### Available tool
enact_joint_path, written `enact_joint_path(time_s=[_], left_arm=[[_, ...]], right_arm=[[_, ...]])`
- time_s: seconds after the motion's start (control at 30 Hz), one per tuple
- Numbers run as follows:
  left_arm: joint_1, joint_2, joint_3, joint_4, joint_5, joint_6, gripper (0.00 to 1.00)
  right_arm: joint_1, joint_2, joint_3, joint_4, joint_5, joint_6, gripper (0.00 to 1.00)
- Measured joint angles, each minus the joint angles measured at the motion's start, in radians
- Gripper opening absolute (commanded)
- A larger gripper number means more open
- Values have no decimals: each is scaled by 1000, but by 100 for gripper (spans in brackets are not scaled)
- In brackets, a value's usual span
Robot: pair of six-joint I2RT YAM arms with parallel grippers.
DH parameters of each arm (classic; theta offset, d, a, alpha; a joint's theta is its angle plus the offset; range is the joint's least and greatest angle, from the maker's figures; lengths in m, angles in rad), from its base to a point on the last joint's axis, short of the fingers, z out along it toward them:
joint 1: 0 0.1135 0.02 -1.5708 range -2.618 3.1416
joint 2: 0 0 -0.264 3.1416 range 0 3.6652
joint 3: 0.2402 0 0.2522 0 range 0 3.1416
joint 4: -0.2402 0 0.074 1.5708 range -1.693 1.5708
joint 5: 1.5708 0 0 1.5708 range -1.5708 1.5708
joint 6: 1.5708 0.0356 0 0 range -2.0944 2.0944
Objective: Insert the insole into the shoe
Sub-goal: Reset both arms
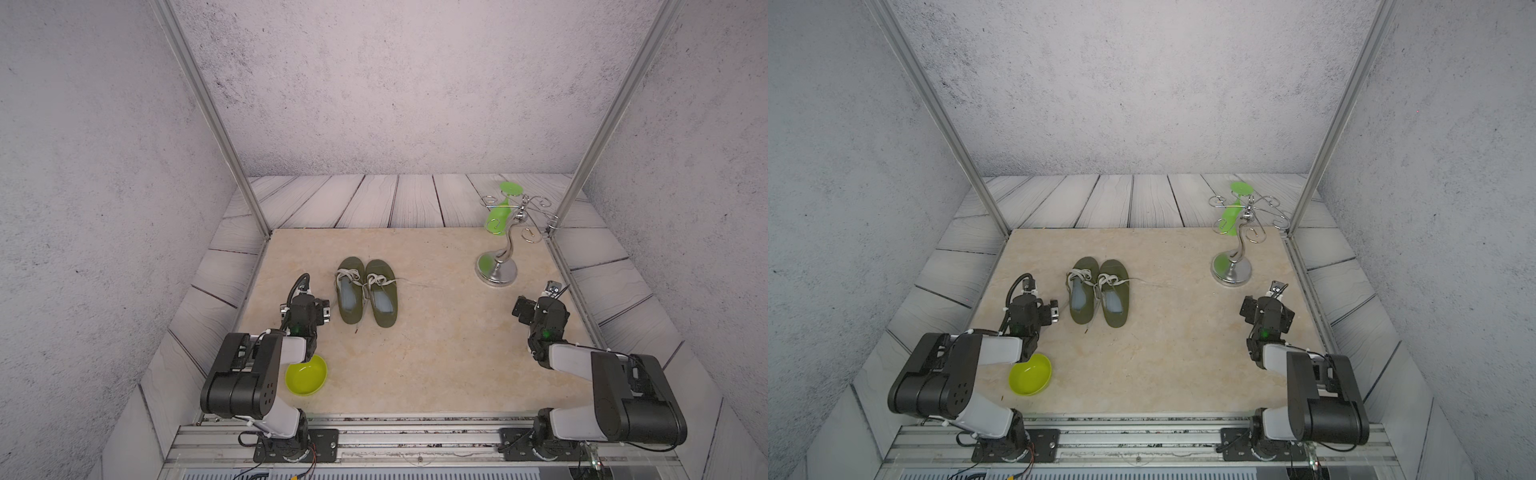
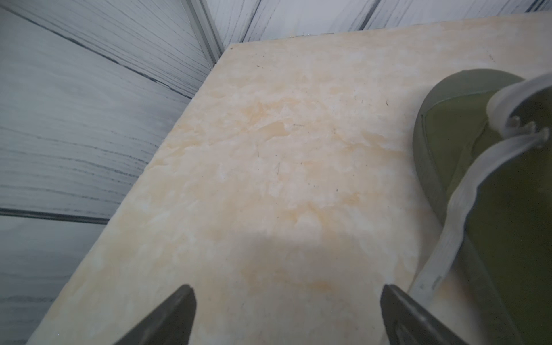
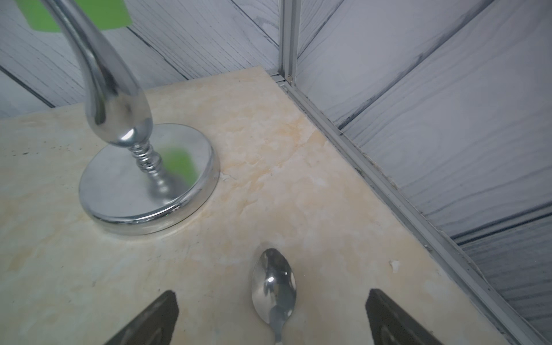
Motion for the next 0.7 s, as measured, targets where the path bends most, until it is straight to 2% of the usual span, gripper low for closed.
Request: enact_joint_path(time_s=[0.13, 0.4, 0.7], left_arm=[[18, -2, 19, 27, 46, 3, 99], [24, -2, 24, 37, 72, 6, 99], [24, -2, 24, 37, 79, 6, 99]], right_arm=[[12, 121, -53, 229, -39, -30, 99], [41, 133, 102, 104, -95, -85, 99], [58, 133, 112, 35, -140, -131, 99]])
